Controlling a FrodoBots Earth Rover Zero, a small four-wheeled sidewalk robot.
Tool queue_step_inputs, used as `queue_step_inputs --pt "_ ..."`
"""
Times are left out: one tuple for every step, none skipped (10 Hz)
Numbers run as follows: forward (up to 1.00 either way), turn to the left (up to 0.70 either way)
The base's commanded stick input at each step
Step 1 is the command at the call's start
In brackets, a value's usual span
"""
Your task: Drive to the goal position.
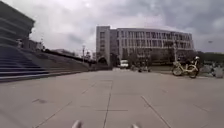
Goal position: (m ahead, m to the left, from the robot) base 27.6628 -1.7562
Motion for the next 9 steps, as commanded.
queue_step_inputs --pt "0.85 0.00" --pt "0.85 0.00" --pt "0.85 0.00" --pt "0.85 0.00" --pt "0.85 0.00" --pt "0.85 0.00" --pt "0.85 0.00" --pt "0.85 0.00" --pt "0.85 0.00"
